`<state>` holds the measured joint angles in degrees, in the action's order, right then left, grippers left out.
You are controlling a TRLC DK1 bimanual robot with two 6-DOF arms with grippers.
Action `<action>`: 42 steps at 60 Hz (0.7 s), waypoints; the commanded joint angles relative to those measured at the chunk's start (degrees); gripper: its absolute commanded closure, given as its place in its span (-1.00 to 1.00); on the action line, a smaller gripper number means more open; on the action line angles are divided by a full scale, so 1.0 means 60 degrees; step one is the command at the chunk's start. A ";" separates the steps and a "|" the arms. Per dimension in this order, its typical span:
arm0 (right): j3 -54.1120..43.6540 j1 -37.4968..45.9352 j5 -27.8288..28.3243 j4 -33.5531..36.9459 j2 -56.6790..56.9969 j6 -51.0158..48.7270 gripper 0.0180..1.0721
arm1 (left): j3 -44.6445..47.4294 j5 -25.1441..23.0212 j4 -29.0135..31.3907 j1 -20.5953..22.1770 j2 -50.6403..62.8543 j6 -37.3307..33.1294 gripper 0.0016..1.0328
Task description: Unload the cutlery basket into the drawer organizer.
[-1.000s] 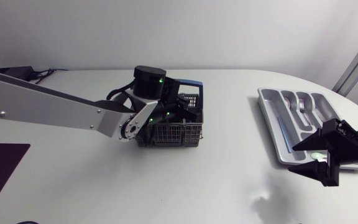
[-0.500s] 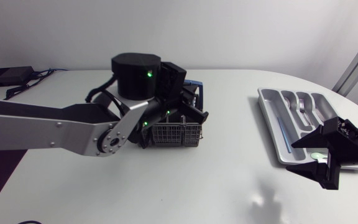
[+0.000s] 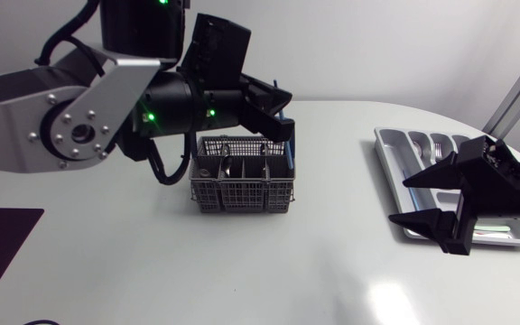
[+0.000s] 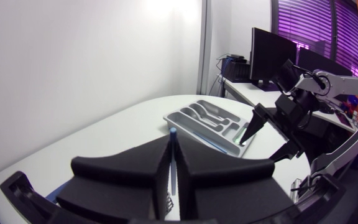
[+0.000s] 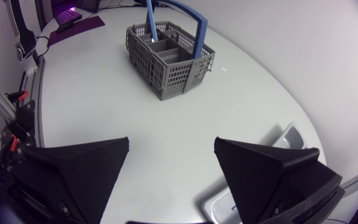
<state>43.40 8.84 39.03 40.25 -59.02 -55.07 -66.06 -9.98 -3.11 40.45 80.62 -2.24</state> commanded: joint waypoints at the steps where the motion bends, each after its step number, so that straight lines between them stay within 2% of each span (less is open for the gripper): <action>1: 0.0296 -0.0668 0.0073 -0.0160 0.0038 0.1121 -0.92 | -0.0576 -0.0461 0.0358 -0.0193 0.0084 0.0476 0.89; 9: 0.0399 -0.2133 -0.0132 -0.0527 0.0038 0.2118 -0.90 | -0.1104 -0.1721 0.1515 -0.0340 0.0494 0.0564 0.89; 17: 0.0399 -0.3495 -0.0630 -0.1406 -0.0138 0.3392 -0.89 | -0.1441 -0.2702 0.2306 -0.0501 0.0831 0.0666 0.89; 23: 0.0458 -0.4271 -0.1011 -0.2167 -0.0475 0.4168 -0.80 | -0.1748 -0.3391 0.2878 -0.0559 0.1197 0.0710 0.89; 35: 0.0838 -0.4945 -0.1158 -0.3134 -0.1427 0.5135 -0.72 | -0.1807 -0.3889 0.3024 -0.0618 0.1358 0.0857 0.89; 42: 0.1087 -0.5194 -0.1158 -0.3295 -0.1867 0.5370 -0.67 | -0.1792 -0.3947 0.3009 -0.0618 0.1446 0.0886 0.89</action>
<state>48.03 -21.21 32.51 21.34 -68.23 -25.65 -74.72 -32.62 14.74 37.23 88.12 1.56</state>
